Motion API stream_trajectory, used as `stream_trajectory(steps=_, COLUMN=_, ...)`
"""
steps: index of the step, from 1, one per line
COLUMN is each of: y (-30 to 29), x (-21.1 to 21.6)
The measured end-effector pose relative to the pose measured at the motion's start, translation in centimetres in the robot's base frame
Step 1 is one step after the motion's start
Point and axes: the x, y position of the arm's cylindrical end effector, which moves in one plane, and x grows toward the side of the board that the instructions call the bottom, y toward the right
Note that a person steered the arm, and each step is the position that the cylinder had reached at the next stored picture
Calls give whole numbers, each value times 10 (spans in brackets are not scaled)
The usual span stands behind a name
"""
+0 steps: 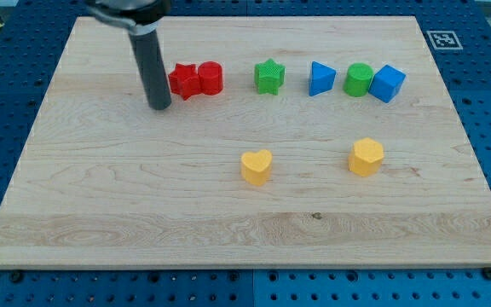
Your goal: Place the heart parallel to the red star
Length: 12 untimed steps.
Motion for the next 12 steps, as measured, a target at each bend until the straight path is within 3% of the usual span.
stream_trajectory(steps=2, y=45, x=121)
stream_trajectory(steps=4, y=206, x=187)
stream_trajectory(steps=5, y=249, x=187)
stream_trajectory(steps=6, y=237, x=174)
stream_trajectory(steps=10, y=112, x=98)
stream_trajectory(steps=12, y=87, x=81)
